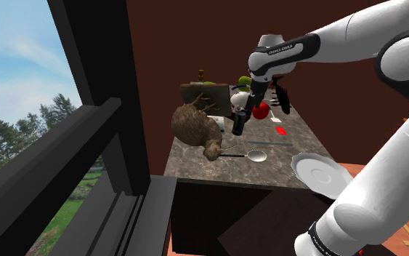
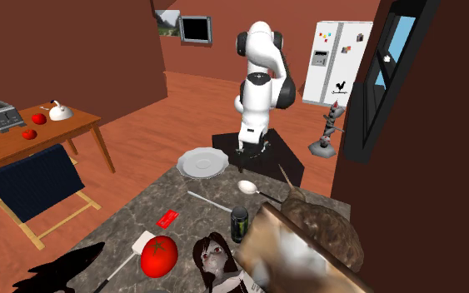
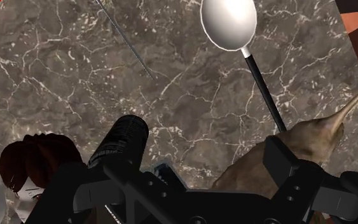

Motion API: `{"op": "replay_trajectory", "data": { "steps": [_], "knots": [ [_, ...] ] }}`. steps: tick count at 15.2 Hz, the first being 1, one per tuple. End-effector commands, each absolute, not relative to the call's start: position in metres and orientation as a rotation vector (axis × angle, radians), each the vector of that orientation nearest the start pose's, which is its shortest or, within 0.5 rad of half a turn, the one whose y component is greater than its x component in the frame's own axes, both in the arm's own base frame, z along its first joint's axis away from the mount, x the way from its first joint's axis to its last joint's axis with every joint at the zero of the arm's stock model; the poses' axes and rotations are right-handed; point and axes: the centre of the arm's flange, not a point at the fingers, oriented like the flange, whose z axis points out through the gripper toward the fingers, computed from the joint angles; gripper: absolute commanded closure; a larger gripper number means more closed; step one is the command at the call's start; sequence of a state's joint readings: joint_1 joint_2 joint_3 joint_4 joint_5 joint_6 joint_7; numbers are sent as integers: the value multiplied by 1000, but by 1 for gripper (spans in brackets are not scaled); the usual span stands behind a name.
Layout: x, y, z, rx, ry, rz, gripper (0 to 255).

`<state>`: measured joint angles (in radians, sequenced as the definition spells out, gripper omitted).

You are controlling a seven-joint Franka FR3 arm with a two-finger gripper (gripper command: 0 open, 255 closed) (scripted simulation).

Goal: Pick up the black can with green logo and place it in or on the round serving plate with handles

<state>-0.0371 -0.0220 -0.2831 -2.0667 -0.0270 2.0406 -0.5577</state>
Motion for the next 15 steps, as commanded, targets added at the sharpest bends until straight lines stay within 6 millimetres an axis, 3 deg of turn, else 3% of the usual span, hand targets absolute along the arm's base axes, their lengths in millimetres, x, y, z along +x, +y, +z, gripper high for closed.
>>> {"op": "replay_trajectory", "data": {
  "steps": [1, 11, 15],
  "knots": [
    [532, -187, 429, -3128, -403, 18, 0],
    [623, -250, 358, -3108, -447, 18, 0],
    [623, -250, 337, -3108, -447, 18, 0]
  ]
}}
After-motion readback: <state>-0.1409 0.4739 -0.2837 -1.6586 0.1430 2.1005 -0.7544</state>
